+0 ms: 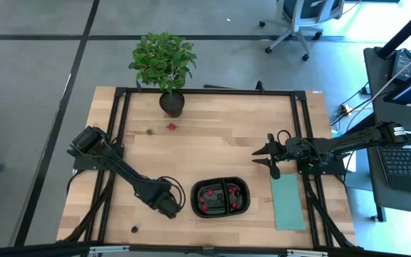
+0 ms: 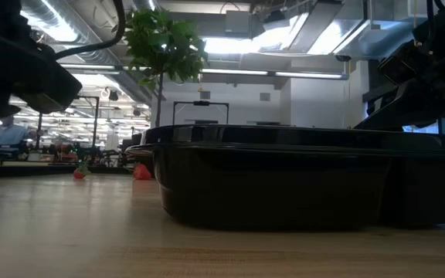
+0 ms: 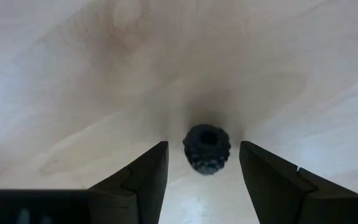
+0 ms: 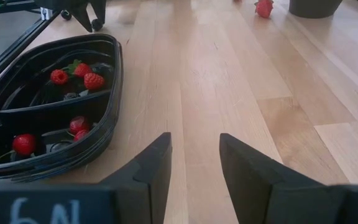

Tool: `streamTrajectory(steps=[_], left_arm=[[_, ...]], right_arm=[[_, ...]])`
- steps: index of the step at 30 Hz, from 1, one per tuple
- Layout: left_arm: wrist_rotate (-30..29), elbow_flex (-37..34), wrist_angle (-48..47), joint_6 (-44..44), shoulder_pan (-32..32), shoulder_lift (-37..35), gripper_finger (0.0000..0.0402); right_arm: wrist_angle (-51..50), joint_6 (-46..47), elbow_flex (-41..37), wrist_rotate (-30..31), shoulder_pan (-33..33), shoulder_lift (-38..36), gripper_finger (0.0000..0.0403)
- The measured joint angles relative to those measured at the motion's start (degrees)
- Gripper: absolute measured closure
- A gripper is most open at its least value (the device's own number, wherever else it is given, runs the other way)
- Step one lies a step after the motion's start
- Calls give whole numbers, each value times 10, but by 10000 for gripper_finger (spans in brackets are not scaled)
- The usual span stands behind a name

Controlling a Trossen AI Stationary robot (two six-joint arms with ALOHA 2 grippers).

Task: Pick and placing Produce into tupperware
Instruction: Put the blackberry into the left side of the black container

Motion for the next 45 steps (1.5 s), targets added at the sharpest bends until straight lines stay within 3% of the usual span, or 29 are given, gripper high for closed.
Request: streamTrajectory(steps=[10, 22, 28, 32, 38, 45], left_arm=[[-2, 2, 0, 1, 1, 11, 215], [1, 2, 2, 0, 1, 11, 311], [2, 1, 1, 15, 4, 11, 311], [14, -2, 2, 100, 20, 3, 307], [88, -2, 42, 271, 67, -34, 313], [113, -1, 179, 502, 125, -85, 308]], right_arm=[[0, 0, 0, 0, 0, 0, 265], [0, 0, 0, 0, 0, 0, 265], [0, 0, 0, 0, 0, 0, 265], [0, -2, 0, 0, 0, 0, 265], [0, -2, 0, 0, 0, 0, 265], [0, -7, 0, 0, 0, 0, 265]])
